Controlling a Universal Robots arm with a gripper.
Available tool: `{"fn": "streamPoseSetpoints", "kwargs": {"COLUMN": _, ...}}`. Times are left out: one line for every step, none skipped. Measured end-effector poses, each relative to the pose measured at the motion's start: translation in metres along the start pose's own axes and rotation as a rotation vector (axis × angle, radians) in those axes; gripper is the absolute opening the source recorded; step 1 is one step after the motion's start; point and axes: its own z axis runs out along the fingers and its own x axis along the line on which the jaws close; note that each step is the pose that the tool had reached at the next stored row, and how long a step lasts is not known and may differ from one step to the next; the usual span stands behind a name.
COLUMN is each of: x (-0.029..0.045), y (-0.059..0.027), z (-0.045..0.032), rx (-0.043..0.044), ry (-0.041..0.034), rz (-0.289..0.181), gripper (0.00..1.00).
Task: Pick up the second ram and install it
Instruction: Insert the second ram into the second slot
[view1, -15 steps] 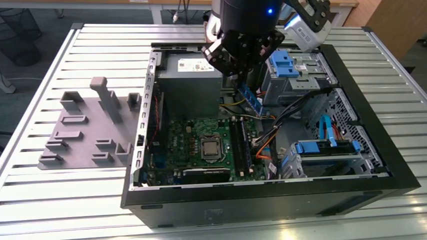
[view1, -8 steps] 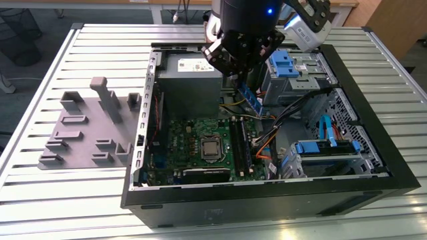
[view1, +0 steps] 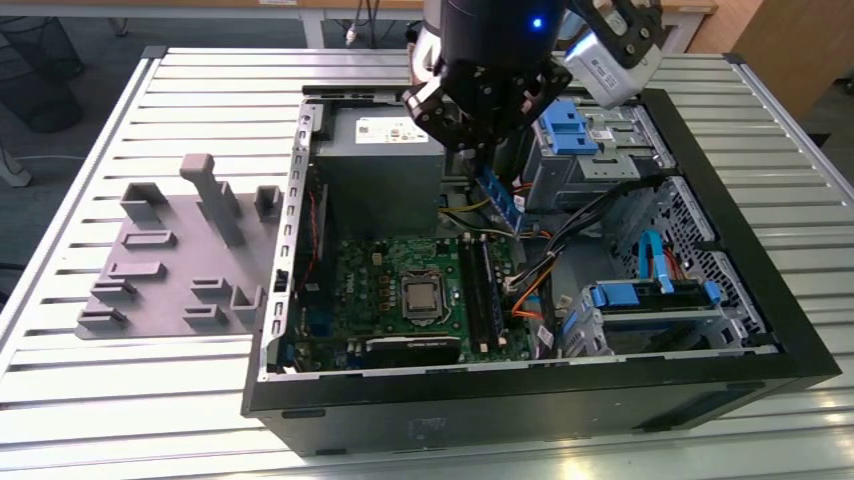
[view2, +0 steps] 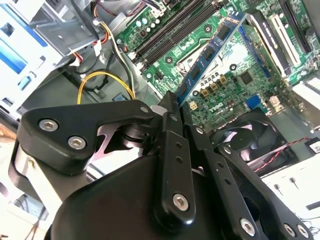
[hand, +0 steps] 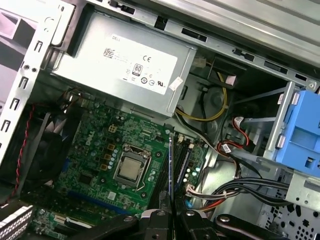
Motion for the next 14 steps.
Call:
{"fn": "streamPoseSetpoints", "kwargs": {"x": 0.0000, "y": 0.0000, "z": 0.0000, "rx": 0.0007, "ry": -0.0005, "rz": 0.014, "gripper": 0.14}}
{"fn": "streamPoseSetpoints", "kwargs": {"x": 0.0000, "y": 0.0000, "z": 0.0001, "rx": 0.0013, "ry": -0.0010, "rz": 0.027, "gripper": 0.14}}
{"fn": "streamPoseSetpoints", "kwargs": {"x": 0.0000, "y": 0.0000, "z": 0.0001, "rx": 0.0020, "ry": -0.0015, "rz": 0.040, "gripper": 0.14}}
{"fn": "streamPoseSetpoints", "kwargs": {"x": 0.0000, "y": 0.0000, "z": 0.0001, "rx": 0.0027, "ry": -0.0019, "rz": 0.053, "gripper": 0.14}}
{"fn": "streamPoseSetpoints", "kwargs": {"x": 0.0000, "y": 0.0000, "z": 0.0001, "rx": 0.0033, "ry": -0.0023, "rz": 0.065, "gripper": 0.14}}
{"fn": "streamPoseSetpoints", "kwargs": {"x": 0.0000, "y": 0.0000, "z": 0.0001, "rx": 0.0038, "ry": -0.0027, "rz": 0.076, "gripper": 0.14}}
{"fn": "streamPoseSetpoints", "kwargs": {"x": 0.0000, "y": 0.0000, "z": 0.0001, "rx": 0.0043, "ry": -0.0030, "rz": 0.084, "gripper": 0.14}}
{"fn": "streamPoseSetpoints", "kwargs": {"x": 0.0000, "y": 0.0000, "z": 0.0001, "rx": 0.0044, "ry": -0.0032, "rz": 0.087, "gripper": 0.14}}
{"fn": "streamPoseSetpoints", "kwargs": {"x": 0.0000, "y": 0.0000, "z": 0.0001, "rx": 0.0045, "ry": -0.0032, "rz": 0.089, "gripper": 0.14}}
{"fn": "streamPoseSetpoints", "kwargs": {"x": 0.0000, "y": 0.0000, "z": 0.0001, "rx": 0.0045, "ry": -0.0032, "rz": 0.089, "gripper": 0.14}}
{"fn": "streamPoseSetpoints", "kwargs": {"x": 0.0000, "y": 0.0000, "z": 0.0001, "rx": 0.0045, "ry": -0.0032, "rz": 0.089, "gripper": 0.14}}
{"fn": "streamPoseSetpoints", "kwargs": {"x": 0.0000, "y": 0.0000, "z": 0.0001, "rx": 0.0045, "ry": -0.0032, "rz": 0.089, "gripper": 0.14}}
{"fn": "streamPoseSetpoints", "kwargs": {"x": 0.0000, "y": 0.0000, "z": 0.0001, "rx": 0.0045, "ry": -0.0032, "rz": 0.089, "gripper": 0.14}}
{"fn": "streamPoseSetpoints", "kwargs": {"x": 0.0000, "y": 0.0000, "z": 0.0001, "rx": 0.0045, "ry": -0.0032, "rz": 0.089, "gripper": 0.14}}
